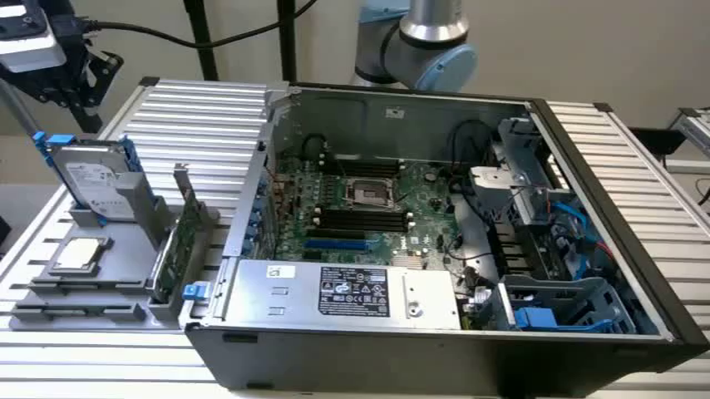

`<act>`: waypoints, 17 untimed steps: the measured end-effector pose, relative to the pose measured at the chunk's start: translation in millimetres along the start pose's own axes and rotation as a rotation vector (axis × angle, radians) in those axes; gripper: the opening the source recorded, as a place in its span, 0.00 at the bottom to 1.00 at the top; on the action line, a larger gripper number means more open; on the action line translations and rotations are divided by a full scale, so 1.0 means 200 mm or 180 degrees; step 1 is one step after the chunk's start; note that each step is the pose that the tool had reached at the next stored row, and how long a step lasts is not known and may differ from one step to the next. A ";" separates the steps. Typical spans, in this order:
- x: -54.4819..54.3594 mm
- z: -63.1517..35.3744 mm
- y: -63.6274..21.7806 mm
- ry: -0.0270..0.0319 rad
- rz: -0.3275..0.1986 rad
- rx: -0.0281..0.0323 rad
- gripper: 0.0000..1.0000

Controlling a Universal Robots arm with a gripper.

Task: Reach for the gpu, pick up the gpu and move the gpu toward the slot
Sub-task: 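Reach for the gpu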

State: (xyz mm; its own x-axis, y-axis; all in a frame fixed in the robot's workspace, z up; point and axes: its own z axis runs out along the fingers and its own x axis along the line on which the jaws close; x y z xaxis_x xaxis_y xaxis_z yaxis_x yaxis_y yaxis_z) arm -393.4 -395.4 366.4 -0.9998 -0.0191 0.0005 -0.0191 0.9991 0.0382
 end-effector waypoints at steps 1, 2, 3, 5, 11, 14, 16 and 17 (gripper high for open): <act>0.00 0.000 0.000 0.0000 0.0000 0.0000 0.11; 0.00 0.000 0.000 0.0000 0.0000 0.0000 0.11; 0.00 0.000 0.000 0.0000 0.0000 0.0000 0.11; 0.00 0.000 0.000 0.0000 0.0000 0.0000 0.11; 0.00 0.000 0.000 0.0000 0.0000 0.0000 0.11; 0.00 -0.001 -0.033 0.0000 0.0000 0.0000 0.11; 0.00 0.000 -0.079 0.0002 0.0000 0.0000 0.11; -0.01 0.000 -0.102 0.0004 0.0000 0.0000 0.11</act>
State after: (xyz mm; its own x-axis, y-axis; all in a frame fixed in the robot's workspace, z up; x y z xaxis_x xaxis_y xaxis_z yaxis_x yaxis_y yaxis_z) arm -391.9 -415.8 365.7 -0.9998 -0.0192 0.0017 -0.0191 0.9991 0.0383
